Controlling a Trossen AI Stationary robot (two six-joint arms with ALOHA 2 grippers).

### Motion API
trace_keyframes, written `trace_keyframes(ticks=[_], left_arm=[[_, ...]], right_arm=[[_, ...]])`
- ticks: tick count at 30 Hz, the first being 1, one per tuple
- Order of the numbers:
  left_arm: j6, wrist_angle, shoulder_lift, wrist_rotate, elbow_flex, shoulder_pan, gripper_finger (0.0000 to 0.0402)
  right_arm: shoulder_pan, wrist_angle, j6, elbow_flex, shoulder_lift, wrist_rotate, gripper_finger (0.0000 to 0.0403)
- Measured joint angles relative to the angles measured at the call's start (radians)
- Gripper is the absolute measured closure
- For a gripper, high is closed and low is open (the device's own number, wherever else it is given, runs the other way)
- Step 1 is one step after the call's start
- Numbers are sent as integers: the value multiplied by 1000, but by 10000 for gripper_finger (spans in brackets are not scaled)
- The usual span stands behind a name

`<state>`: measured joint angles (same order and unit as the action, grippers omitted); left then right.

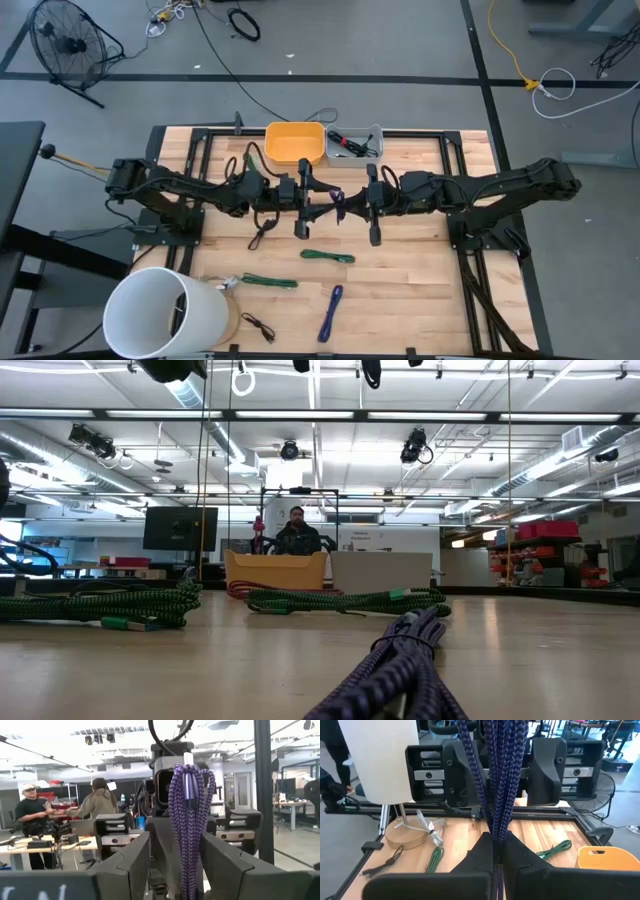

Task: Pick & Place USB Port
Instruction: Put the violet black charger cable into the yellow bin

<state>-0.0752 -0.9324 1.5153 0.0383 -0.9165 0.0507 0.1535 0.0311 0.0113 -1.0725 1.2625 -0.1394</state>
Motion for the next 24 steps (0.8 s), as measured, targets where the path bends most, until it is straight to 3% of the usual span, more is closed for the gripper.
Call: trace_keyframes(ticks=[6, 10, 12, 24], left_arm=[[32, 76, 12, -2, -52, -15, 251], [27, 123, 12, -8, -66, -13, 353], [13, 128, 12, -6, -66, -13, 380], [10, 229, -22, 78, -67, -14, 383]], right_arm=[[-1, -3, -3, 1, 0, -7, 396], [-1, 4, -3, 4, 0, -10, 394], [-2, 4, -6, 4, 0, -11, 387], [-2, 4, -3, 5, 2, -41, 316]])
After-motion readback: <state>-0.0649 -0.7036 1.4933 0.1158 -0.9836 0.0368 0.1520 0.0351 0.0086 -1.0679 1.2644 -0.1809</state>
